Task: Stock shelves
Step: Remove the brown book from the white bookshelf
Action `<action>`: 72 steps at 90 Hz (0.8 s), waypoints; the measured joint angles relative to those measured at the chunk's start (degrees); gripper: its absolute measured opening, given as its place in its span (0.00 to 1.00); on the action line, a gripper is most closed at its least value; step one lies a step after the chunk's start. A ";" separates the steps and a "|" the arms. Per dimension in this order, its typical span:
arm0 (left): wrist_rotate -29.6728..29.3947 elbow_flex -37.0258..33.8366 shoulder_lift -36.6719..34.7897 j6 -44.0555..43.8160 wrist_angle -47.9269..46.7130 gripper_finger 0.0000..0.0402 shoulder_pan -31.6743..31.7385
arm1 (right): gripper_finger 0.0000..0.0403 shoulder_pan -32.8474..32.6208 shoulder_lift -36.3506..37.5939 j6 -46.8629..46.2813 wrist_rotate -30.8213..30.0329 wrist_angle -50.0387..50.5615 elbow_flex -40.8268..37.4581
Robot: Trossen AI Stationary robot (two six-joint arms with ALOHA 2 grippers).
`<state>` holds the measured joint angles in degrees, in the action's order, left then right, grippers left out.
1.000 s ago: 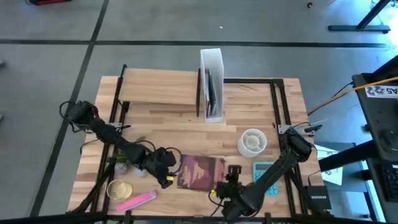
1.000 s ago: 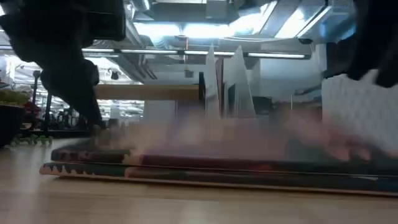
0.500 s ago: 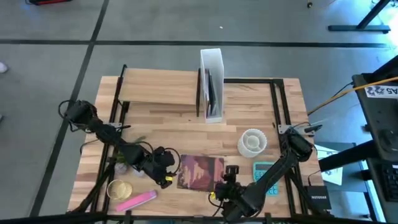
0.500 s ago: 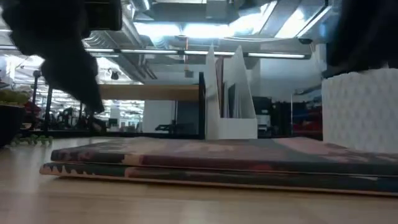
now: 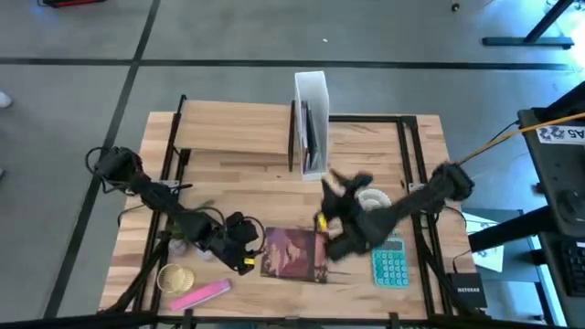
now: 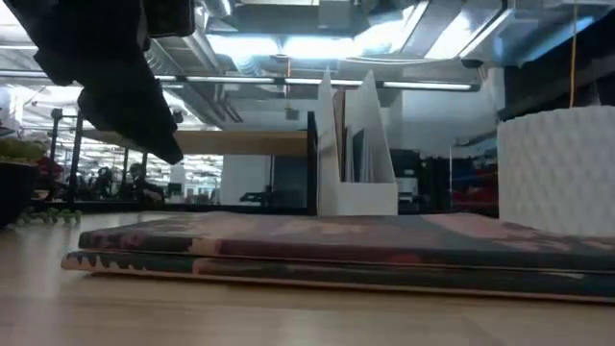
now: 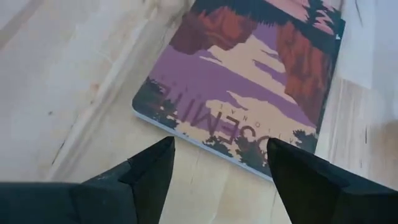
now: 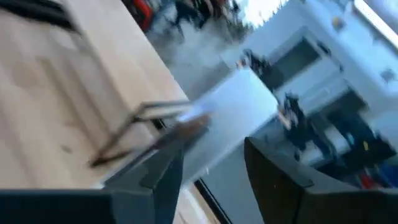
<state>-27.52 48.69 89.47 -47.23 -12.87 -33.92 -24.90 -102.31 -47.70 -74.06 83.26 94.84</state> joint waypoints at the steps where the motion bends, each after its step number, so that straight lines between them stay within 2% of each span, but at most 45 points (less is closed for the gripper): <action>1: -0.06 -0.01 0.00 0.01 0.04 0.59 -0.07 | 0.42 0.54 0.25 1.55 0.76 -1.02 -0.32; 6: -0.19 -0.24 0.00 0.08 0.20 0.59 -0.37 | 0.46 3.38 1.12 10.56 4.64 -8.73 -1.93; 15: -0.25 -0.54 0.00 0.12 -0.37 0.59 -0.70 | 0.52 6.74 1.87 31.22 14.37 -28.80 -5.61; 23: -0.29 -0.52 0.00 0.12 -0.15 0.59 -0.98 | 0.55 9.65 1.87 42.41 21.34 -42.68 -9.07; 28: -0.27 -0.54 0.00 0.10 -0.15 0.59 -1.18 | 0.56 11.64 1.87 43.69 21.26 -46.88 -11.19; 37: -0.38 -0.54 0.00 -0.45 -0.12 0.59 -1.99 | 0.57 14.00 1.89 42.37 17.56 -54.21 -15.59; 59: -2.74 -0.53 0.00 -0.32 -0.19 0.59 -3.62 | 0.62 13.78 1.89 41.26 6.03 -75.17 -26.63; 72: -2.99 -0.52 0.02 -0.32 -0.17 0.59 -3.49 | 0.64 16.38 1.87 40.23 6.67 -86.14 -30.89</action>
<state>-30.51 48.16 89.49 -47.55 -13.04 -37.41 -8.52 -100.44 -7.47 -67.38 -2.88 63.95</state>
